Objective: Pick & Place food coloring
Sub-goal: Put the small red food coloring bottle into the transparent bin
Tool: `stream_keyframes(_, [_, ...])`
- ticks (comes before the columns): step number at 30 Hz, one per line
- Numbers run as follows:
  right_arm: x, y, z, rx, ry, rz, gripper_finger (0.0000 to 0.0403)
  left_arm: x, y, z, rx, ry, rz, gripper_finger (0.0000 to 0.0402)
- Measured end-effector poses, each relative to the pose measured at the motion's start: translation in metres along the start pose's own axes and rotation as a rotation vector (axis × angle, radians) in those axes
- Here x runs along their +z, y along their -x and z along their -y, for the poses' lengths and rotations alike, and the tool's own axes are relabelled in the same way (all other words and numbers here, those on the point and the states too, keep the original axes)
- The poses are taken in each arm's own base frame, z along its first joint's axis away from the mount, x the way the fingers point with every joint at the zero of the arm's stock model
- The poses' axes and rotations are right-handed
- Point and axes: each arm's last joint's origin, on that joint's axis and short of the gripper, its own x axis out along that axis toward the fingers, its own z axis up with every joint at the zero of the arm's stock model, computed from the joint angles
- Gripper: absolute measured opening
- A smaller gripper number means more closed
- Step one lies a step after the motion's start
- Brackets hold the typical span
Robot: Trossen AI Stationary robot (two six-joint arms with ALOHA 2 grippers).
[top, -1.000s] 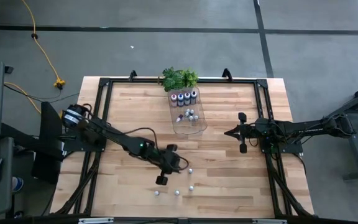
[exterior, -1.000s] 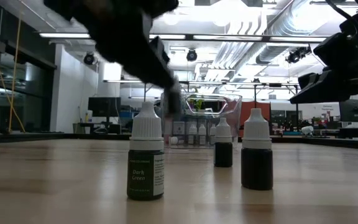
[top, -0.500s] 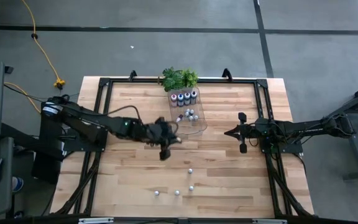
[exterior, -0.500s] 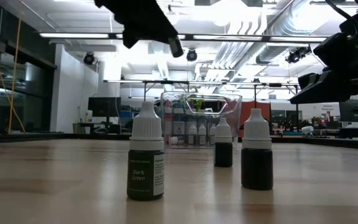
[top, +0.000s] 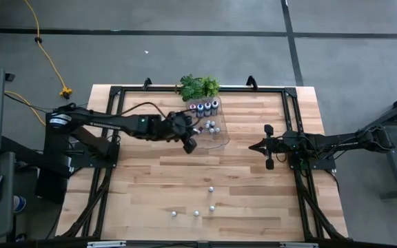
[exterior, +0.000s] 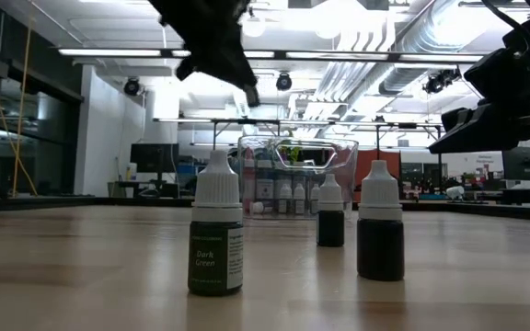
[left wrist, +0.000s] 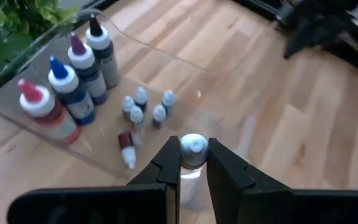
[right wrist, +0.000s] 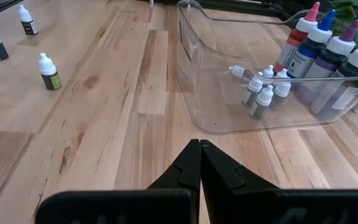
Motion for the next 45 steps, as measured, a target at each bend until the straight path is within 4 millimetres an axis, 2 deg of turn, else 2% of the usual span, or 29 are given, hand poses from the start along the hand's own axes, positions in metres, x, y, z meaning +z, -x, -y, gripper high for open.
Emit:
stream_keyframes(3, [0.0,0.0,0.0,0.0,0.0,0.0,0.0,-0.002,-0.013,-0.002,0.034,-0.004,-0.035,0.004])
stream_keyframes(13, [0.0,0.0,0.0,0.002,0.0,0.003,0.0,0.017,-0.059,0.004,0.074,0.017,-0.048,0.004])
stream_keyframes(18, [0.0,0.0,0.0,0.003,0.0,0.0,0.0,0.02,-0.083,0.004,0.089,0.03,-0.089,0.004])
stream_keyframes(24, [0.0,0.0,0.0,0.003,0.0,0.002,0.0,0.022,-0.104,-0.001,0.11,0.21,-0.072,0.004])
stream_keyframes(26, [0.0,0.0,0.0,0.003,0.0,0.003,0.0,0.018,-0.107,-0.008,0.143,0.251,-0.103,0.004])
stream_keyframes(29, [0.0,0.0,0.0,0.002,0.0,0.003,0.0,0.019,-0.111,-0.007,0.16,0.3,-0.067,0.004])
stream_keyframes(35, [0.0,0.0,0.0,0.003,0.0,0.0,0.0,0.011,-0.121,-0.013,0.202,0.357,-0.101,0.004])
stream_keyframes(45, [0.0,0.0,0.0,0.003,0.0,0.0,0.0,0.004,-0.128,-0.014,0.222,0.362,-0.13,0.004])
